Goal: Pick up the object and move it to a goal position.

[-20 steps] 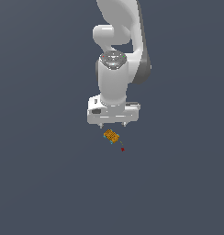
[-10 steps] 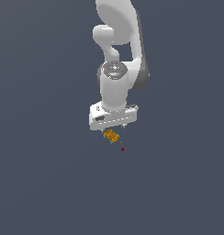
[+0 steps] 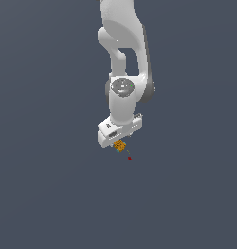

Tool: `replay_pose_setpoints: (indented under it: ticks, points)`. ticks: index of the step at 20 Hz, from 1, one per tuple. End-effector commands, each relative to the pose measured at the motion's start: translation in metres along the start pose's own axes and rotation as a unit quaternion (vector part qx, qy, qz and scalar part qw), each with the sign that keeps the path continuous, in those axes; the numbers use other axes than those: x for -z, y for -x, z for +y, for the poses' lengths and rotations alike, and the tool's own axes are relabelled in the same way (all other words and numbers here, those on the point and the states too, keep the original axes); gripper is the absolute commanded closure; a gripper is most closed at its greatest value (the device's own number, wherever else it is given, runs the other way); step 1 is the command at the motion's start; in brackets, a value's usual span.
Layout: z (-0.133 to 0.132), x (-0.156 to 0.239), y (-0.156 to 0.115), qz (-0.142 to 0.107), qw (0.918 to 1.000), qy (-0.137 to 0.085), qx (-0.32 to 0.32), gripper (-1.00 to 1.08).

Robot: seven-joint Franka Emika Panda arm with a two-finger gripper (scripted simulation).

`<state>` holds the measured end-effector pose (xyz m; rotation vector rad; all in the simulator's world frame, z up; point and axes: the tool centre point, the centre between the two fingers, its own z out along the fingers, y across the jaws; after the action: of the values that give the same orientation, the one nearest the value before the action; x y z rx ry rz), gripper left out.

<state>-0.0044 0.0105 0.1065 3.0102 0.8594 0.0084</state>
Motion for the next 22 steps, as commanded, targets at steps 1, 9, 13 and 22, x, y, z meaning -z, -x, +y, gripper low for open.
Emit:
replay_pose_setpoints:
  ticks: [1,9,13,22]
  points:
    - [-0.003,-0.010,0.001,0.000,0.9993,-0.001,0.036,-0.92]
    - [-0.010,-0.032,0.003,-0.001,0.9932,-0.004,0.116,-0.92]
    - [-0.012,-0.038,0.004,0.000,0.9905,-0.006,0.137,-0.92]
    - [-0.012,-0.044,0.004,0.000,0.9895,-0.006,0.145,-0.92]
